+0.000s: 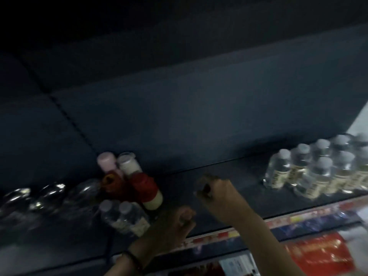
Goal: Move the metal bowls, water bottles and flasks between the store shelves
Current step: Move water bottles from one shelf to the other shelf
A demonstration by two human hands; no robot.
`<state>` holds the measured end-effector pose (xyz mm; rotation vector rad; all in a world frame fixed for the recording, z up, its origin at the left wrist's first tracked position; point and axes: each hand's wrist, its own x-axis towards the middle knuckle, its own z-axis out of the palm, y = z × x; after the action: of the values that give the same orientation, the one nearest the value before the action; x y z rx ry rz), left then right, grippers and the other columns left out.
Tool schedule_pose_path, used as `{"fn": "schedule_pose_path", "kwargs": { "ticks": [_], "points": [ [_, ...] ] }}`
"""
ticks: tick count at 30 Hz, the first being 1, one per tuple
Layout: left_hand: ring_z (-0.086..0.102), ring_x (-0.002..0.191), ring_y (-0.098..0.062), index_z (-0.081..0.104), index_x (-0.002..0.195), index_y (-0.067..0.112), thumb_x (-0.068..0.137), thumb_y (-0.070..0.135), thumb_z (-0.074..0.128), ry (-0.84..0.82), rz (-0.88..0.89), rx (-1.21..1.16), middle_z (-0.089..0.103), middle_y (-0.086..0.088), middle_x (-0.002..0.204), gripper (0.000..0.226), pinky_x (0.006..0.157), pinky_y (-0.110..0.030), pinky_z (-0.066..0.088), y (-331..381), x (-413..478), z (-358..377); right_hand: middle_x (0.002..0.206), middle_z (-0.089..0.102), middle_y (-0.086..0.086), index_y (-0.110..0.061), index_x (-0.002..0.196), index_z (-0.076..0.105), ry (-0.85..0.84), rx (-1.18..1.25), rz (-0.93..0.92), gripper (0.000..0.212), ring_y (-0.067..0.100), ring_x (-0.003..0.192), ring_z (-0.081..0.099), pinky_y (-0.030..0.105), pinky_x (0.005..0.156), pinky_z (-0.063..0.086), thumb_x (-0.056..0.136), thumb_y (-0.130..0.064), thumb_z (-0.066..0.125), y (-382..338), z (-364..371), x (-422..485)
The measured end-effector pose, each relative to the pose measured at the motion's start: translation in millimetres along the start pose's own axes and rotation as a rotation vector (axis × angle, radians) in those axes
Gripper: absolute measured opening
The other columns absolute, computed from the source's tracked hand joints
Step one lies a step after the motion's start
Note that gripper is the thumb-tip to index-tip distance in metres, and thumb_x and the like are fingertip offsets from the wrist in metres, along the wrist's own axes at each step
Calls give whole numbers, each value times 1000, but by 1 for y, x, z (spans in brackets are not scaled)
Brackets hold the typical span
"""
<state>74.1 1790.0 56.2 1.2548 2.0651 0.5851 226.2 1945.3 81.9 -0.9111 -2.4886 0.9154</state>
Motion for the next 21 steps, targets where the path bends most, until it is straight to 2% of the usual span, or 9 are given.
{"fn": "schedule_pose_path", "kwargs": {
  "ticks": [2,4,7,8,11,12,15,17,21],
  "points": [
    [70,108,5,72,119,32,96,44,67,33,-45,27,77,16,118,26,99,-31,58,-26,-24,-29,98,72,-2,-33,115,64,-63,30,-36,26,18,89,70,39,77,58,96,-50,67,-30,34,2],
    [69,110,1,72,125,27,102,41,63,83,-16,90,75,13,121,29,99,-31,56,-51,-46,-53,103,70,-3,-31,119,64,-104,19,-55,28,17,90,69,40,78,59,96,-47,67,-58,65,7],
    [66,93,12,75,121,27,105,34,65,174,-67,63,72,19,106,20,87,-12,53,-91,-72,-79,102,68,-1,-34,119,60,-130,-12,-98,30,22,89,68,44,76,59,94,-51,63,-97,99,16],
    [67,92,12,76,119,29,103,33,66,189,-93,43,73,19,103,18,86,-12,53,-104,-79,-87,105,68,1,-36,123,58,-137,-20,-107,34,24,91,68,43,76,59,94,-54,63,-110,108,18],
    [73,99,-4,71,110,36,99,43,61,179,-136,5,77,15,105,17,93,-41,60,-125,-94,-104,115,66,8,-35,127,52,-149,-78,-127,42,33,101,67,41,78,56,93,-55,65,-140,131,23],
    [74,101,-8,69,110,34,100,44,59,191,-131,-7,78,12,106,18,93,-44,60,-132,-96,-107,117,66,8,-34,126,52,-159,-104,-131,41,34,103,67,40,76,54,93,-54,65,-148,138,25],
    [72,117,-23,60,129,35,107,42,54,219,-126,-15,76,0,125,24,96,-36,56,-135,-99,-114,121,63,9,-29,126,56,-182,-167,-118,38,34,106,66,37,76,52,96,-50,65,-166,152,32],
    [71,120,-24,53,132,45,106,46,53,244,-128,-88,75,-1,130,26,99,-38,54,-136,-99,-115,122,61,11,-23,125,57,-204,-229,-96,36,36,108,65,38,78,54,98,-47,63,-172,156,35],
    [70,124,-22,52,137,43,101,43,62,197,-95,-108,73,2,134,37,102,-38,55,-141,-92,-111,121,62,13,-21,128,54,-234,-305,-61,36,39,106,66,43,81,58,98,-39,63,-173,160,38]
  ]
}}
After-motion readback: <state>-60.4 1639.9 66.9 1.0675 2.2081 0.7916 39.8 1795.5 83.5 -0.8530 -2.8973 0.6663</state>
